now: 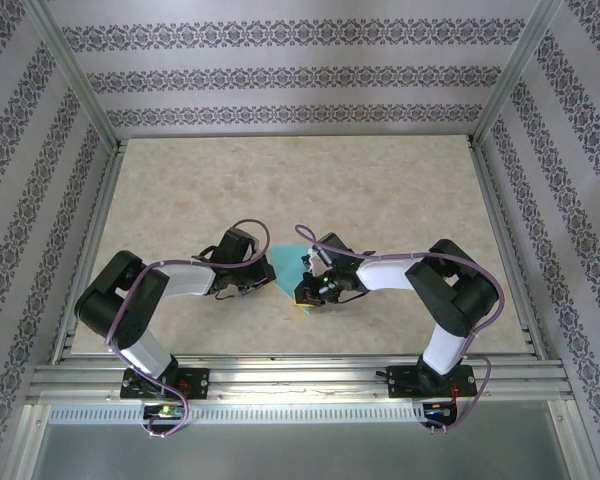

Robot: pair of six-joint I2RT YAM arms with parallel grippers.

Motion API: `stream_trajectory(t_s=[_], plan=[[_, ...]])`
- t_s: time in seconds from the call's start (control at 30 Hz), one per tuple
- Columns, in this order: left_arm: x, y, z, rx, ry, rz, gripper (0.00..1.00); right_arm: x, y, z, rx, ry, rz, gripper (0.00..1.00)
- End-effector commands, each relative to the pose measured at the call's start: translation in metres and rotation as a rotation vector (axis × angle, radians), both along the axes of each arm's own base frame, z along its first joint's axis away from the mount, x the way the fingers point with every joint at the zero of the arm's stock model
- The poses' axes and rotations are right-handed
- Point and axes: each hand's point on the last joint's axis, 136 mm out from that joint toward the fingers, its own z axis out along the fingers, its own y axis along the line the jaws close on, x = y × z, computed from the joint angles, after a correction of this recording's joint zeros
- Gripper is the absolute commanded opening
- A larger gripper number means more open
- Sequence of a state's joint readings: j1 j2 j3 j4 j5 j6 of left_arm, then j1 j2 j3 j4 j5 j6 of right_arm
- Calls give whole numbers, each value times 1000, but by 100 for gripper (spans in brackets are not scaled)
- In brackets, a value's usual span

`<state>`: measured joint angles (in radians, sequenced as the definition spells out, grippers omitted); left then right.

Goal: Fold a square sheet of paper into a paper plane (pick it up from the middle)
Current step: Third fold the triangle at the center of the table.

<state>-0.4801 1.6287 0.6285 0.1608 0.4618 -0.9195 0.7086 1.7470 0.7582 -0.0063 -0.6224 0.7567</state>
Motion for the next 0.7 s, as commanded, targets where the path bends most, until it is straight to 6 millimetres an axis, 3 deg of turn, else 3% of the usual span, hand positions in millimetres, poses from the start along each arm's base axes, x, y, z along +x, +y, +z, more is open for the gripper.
stream_trajectory(t_s=[0.0,0.33,0.5,0.67], plan=[[-8,32,-21,103,50,33,5,-19,-34,-36,-175,75,-28,0],[5,34,19,139,-53,0,5,-16,-32,-32,-163,63,-6,0],[7,6,49,72,-170,-82,6,-15,-32,-27,-145,59,23,0],[2,-31,50,-26,-180,-176,6,-13,-32,-24,-130,60,43,0]])
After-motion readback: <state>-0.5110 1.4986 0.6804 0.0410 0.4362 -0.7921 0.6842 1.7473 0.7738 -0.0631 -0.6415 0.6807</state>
